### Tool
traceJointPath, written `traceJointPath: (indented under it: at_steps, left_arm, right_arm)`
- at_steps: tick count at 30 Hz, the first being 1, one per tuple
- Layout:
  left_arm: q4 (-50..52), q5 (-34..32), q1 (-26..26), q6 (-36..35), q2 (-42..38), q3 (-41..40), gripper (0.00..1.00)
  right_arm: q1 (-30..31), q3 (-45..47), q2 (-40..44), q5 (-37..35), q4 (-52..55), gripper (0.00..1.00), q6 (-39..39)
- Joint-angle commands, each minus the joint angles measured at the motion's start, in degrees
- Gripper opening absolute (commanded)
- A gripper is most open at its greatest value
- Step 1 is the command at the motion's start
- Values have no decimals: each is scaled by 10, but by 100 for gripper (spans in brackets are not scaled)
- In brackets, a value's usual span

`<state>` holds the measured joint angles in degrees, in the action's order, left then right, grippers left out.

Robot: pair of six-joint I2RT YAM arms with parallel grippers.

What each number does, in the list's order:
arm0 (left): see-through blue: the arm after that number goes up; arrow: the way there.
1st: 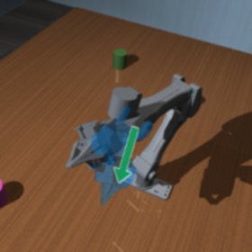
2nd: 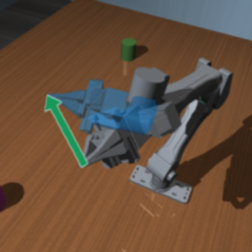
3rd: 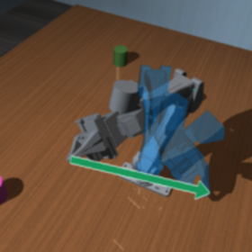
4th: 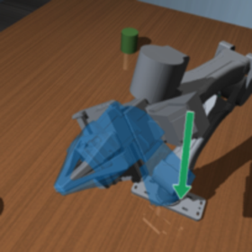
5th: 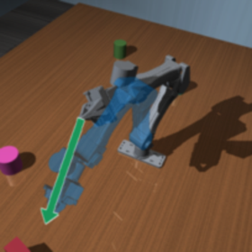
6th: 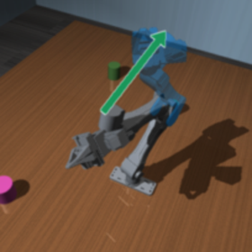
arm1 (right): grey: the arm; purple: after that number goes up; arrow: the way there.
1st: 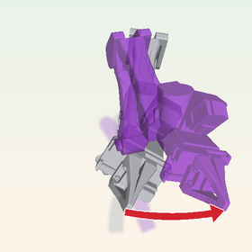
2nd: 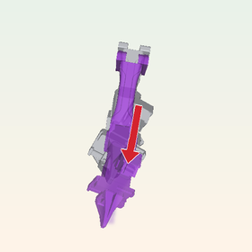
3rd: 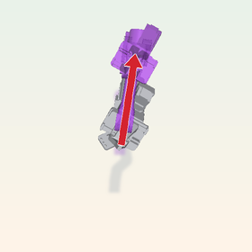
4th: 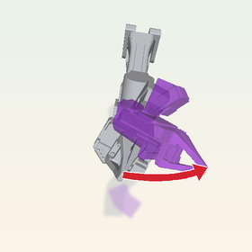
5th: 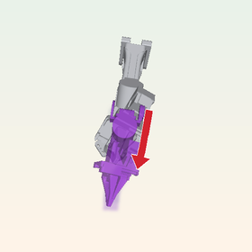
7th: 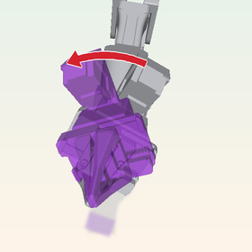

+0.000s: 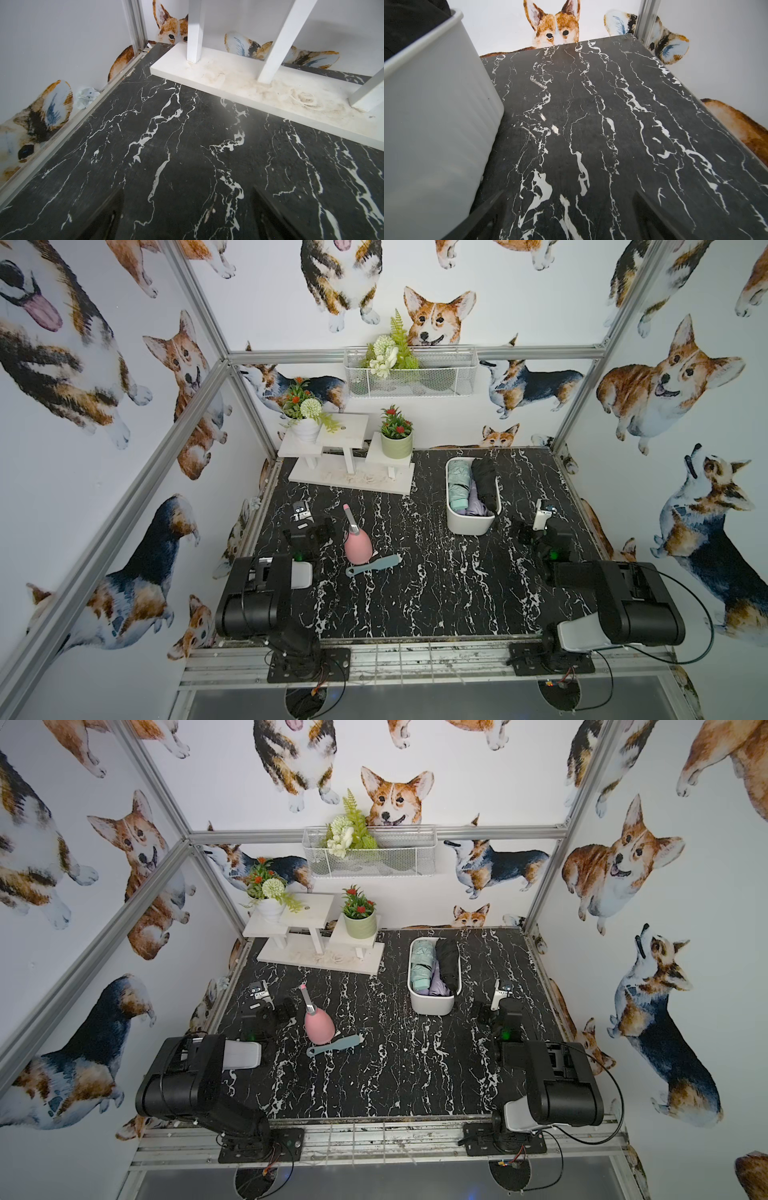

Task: Put the umbrella into the storage box
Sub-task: Reset both arms

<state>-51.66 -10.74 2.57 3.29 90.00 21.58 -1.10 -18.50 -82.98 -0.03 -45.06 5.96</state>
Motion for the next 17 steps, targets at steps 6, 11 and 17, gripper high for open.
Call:
traceJointPath:
  at_steps: [6,11,17]
  left_arm:
    - [-18,-5,-1,-4,0,1,100]
    - [-18,-5,-1,-4,0,2,100]
    - [-18,-5,-1,-4,0,1,100]
  right_arm:
    - [15,-10,-3,-19,-12,100,-24]
    - [11,-11,-2,-7,-6,100,-24]
    - [11,-12,-5,-7,-11,100,-24]
